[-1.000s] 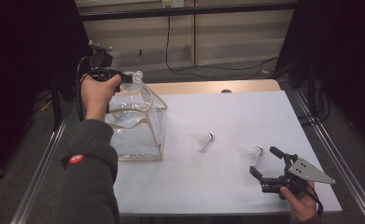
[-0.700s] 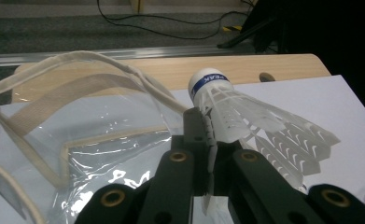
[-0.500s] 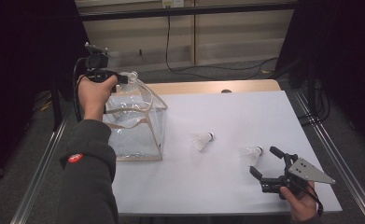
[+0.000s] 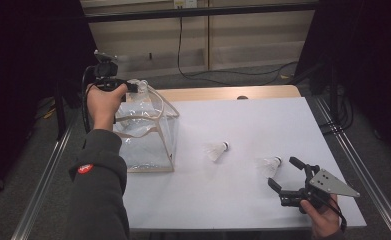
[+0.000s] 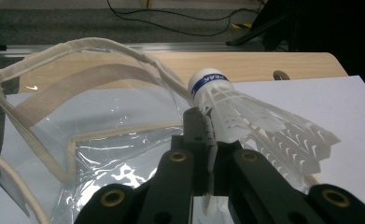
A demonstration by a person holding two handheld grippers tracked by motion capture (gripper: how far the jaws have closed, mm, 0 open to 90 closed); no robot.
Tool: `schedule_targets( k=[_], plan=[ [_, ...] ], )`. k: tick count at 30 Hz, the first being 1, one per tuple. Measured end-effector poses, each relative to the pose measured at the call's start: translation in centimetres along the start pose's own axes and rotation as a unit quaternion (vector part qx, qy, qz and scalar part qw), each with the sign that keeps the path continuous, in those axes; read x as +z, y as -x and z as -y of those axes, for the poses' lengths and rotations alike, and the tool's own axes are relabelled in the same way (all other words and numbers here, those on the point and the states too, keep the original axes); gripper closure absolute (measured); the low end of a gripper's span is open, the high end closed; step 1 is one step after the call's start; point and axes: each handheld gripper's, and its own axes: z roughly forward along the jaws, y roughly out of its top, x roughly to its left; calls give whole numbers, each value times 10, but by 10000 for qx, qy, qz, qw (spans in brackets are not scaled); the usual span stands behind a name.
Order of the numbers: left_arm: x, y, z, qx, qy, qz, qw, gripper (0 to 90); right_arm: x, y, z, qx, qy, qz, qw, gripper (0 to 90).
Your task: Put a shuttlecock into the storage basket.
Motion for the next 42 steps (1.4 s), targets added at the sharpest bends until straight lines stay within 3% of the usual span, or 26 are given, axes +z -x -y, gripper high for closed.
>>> schedule_targets(
  k=[22, 42],
  plan=[
    [4, -4, -2, -115, 6, -48, 9999, 894, -2, 1, -1, 30, 29, 37, 10000, 9],
    [6, -16, -3, -217, -5, -320, 9993, 891, -2, 2, -1, 63, 47, 73, 9999, 9]
  ],
)
